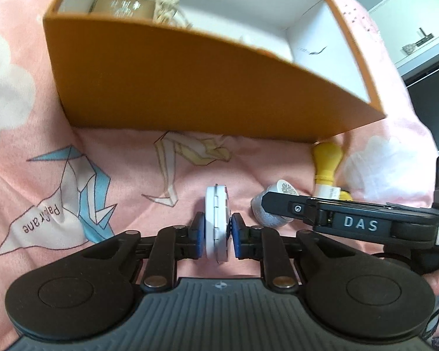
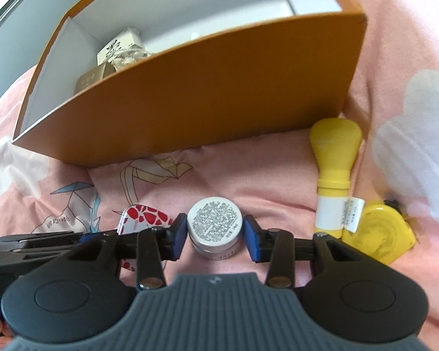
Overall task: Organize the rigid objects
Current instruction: 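Carry the mint tin and white jar over the orange box with both tools, then release the mint tin in the box with the left tool while the right tool lowers the jar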
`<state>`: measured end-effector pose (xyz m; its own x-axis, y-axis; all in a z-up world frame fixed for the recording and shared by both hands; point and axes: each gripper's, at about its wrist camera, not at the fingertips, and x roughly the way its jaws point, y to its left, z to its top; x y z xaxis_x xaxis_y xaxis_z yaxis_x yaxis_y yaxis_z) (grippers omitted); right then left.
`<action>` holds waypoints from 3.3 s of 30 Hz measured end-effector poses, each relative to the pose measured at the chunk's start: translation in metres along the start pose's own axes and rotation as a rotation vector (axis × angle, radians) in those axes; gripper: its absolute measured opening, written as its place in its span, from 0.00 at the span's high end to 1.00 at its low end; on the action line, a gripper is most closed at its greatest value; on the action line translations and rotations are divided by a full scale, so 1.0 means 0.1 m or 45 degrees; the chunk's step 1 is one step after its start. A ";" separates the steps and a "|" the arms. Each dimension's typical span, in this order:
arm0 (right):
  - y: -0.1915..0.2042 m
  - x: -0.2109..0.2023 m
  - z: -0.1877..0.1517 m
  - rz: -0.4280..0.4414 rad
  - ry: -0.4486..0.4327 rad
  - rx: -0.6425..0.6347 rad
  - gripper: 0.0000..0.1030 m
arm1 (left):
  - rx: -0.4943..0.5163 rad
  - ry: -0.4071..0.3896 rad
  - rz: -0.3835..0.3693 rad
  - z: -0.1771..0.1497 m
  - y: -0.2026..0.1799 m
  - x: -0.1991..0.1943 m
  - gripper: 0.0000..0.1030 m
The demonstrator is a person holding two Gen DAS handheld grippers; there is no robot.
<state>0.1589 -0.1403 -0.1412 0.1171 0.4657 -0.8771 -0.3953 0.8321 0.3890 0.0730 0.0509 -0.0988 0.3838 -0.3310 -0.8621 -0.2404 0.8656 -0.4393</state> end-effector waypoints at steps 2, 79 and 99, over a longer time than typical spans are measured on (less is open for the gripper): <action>-0.02 -0.09 0.01 0.001 -0.016 -0.004 0.60 | 0.017 -0.037 -0.005 -0.02 -0.05 -0.10 0.81; 0.51 -0.35 1.49 0.020 -0.272 -0.293 0.60 | 0.077 -0.126 0.262 1.77 -0.01 -0.08 0.67; 1.05 0.53 1.61 0.068 -0.010 -0.383 0.60 | 0.118 -0.309 0.272 1.70 0.13 -0.45 0.69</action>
<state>0.2705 0.0205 -0.1014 0.0951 0.5098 -0.8550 -0.6529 0.6803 0.3330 0.2041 0.1409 -0.0226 0.5374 -0.0485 -0.8419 -0.2606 0.9400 -0.2204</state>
